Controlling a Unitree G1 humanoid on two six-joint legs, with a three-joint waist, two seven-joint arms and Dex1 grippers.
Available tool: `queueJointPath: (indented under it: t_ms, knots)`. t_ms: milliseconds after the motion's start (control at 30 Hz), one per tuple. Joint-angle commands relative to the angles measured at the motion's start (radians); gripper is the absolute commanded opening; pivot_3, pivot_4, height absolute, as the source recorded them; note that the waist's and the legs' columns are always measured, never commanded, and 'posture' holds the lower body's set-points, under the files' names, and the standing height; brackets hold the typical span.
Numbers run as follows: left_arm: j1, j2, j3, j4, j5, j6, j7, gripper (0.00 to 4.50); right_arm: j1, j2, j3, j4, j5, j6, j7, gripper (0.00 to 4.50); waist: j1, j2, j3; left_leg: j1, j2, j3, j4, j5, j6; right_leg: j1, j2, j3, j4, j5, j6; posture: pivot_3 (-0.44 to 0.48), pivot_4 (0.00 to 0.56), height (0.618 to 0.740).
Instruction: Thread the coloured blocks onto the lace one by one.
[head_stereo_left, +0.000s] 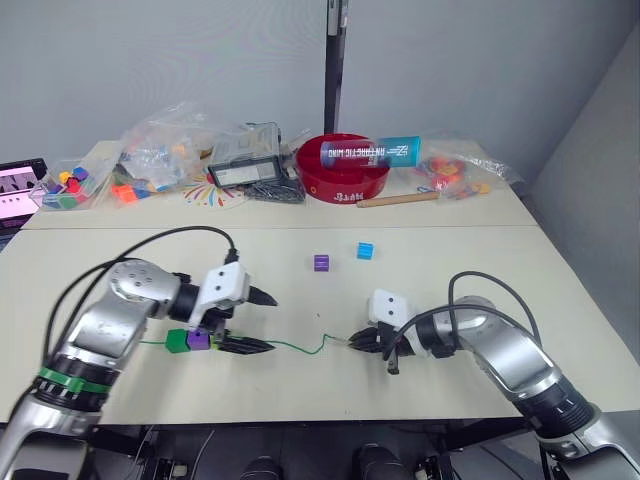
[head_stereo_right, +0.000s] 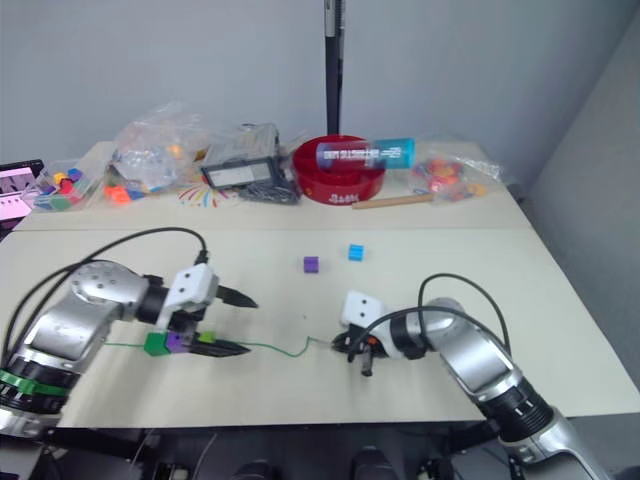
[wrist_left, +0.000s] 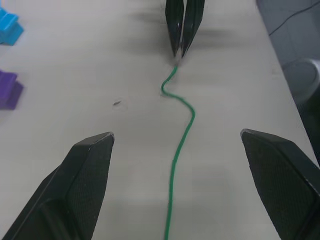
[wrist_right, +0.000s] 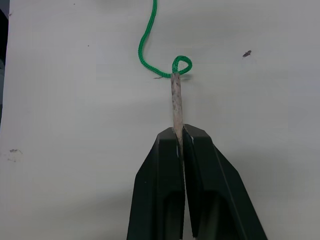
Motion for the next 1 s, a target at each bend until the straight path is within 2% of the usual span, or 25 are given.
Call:
queueJointPath:
  t_ms: [33,267,533,633,767,967,1000]
  knots:
    - [-0.034,-0.097,-0.069,0.009,0.057,-0.027,0.080,4.26,-0.040,0.024,0.020,-0.023,-0.021,0.027,-0.025,0.00,0.002,0.000,0.000,0.000,0.000,0.000,0.000,0.000,0.000,0.000,0.000,0.000,0.000,0.000,0.000,0.000,0.150,0.731]
    - [-0.043,-0.156,-0.137,0.074,0.119,-0.088,0.088,4.26,-0.057,0.032,0.030,-0.030,-0.019,0.052,-0.026,0.00,0.000,0.000,0.000,0.000,0.000,-0.001,0.001,0.000,0.000,0.000,0.000,0.000,0.000,0.000,0.000,0.000,0.150,0.731]
    - [-0.067,-0.185,-0.139,0.136,0.119,-0.112,0.083,4.26,-0.051,0.025,0.027,-0.049,-0.010,0.070,-0.023,0.00,0.000,0.000,0.000,0.000,-0.001,-0.001,0.001,0.000,0.000,0.000,0.000,0.000,0.000,0.000,0.000,0.000,0.150,0.731]
    - [-0.065,-0.190,-0.138,0.148,0.119,-0.115,0.081,3.53,-0.051,0.026,0.026,-0.053,-0.008,0.075,-0.023,0.00,0.000,0.000,0.000,0.000,-0.001,-0.001,0.001,0.000,0.000,0.000,0.000,0.000,0.000,0.000,0.000,0.000,0.150,0.731]
    - [-0.064,-0.194,-0.137,0.154,0.118,-0.116,0.082,2.11,-0.053,0.027,0.026,-0.052,-0.006,0.076,-0.020,0.00,0.000,0.000,0.000,0.000,-0.001,-0.001,0.001,0.000,0.000,0.000,0.000,0.000,0.000,0.000,0.000,0.000,0.150,0.731]
    - [-0.061,-0.202,-0.140,0.163,0.124,-0.120,0.093,0.20,-0.052,0.027,0.023,-0.057,-0.002,0.081,-0.018,0.00,0.000,0.000,0.000,0.000,-0.001,-0.001,0.001,0.000,0.000,0.000,0.000,0.000,0.000,0.000,0.000,0.000,0.150,0.731]
    - [-0.065,-0.209,-0.141,0.170,0.126,-0.122,0.097,0.08,-0.053,0.026,0.022,-0.060,0.000,0.081,-0.015,0.00,0.001,0.000,0.000,0.000,-0.001,-0.001,0.001,0.000,0.000,0.000,0.000,0.000,0.000,0.000,0.000,0.000,0.150,0.731]
